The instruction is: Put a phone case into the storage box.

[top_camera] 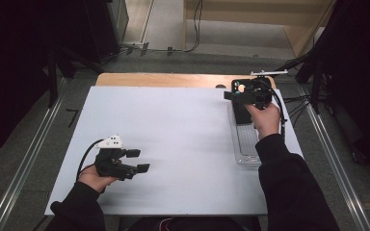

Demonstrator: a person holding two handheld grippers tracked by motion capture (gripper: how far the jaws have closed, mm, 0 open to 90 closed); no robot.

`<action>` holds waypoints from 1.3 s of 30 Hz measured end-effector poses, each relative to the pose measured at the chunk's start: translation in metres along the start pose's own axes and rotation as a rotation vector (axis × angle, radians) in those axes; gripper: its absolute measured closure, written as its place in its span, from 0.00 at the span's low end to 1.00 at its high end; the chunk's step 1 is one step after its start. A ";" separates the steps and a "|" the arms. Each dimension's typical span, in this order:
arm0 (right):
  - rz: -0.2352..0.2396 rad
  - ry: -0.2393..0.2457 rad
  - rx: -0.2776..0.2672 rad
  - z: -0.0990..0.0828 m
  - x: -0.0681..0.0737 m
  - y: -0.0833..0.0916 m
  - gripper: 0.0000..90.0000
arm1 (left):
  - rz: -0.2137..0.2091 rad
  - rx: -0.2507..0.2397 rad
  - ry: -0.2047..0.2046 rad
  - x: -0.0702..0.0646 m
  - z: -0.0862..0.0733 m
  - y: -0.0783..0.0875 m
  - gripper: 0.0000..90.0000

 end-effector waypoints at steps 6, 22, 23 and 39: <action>0.007 0.026 0.054 -0.012 0.011 -0.002 0.00 | 0.002 0.001 -0.002 0.000 0.000 0.000 0.30; 0.046 0.047 0.105 -0.037 0.037 -0.004 0.14 | 0.008 0.002 0.005 0.001 0.000 0.000 0.30; 0.053 0.048 0.108 -0.039 0.039 -0.005 0.14 | 0.010 0.003 0.005 0.002 0.000 0.000 0.30; 0.090 0.114 0.143 -0.071 0.059 -0.011 0.15 | 0.013 0.004 0.014 0.004 0.000 0.001 0.30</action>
Point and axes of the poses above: each handheld gripper's, and its own axes: y roughly backward along the jaws, z roughly out of its top, x roughly to its left, the point moved 9 cm from there along -y, roughly forward along the jaws, and after that the axes turned 13 degrees about z, right-handed, at the moved point
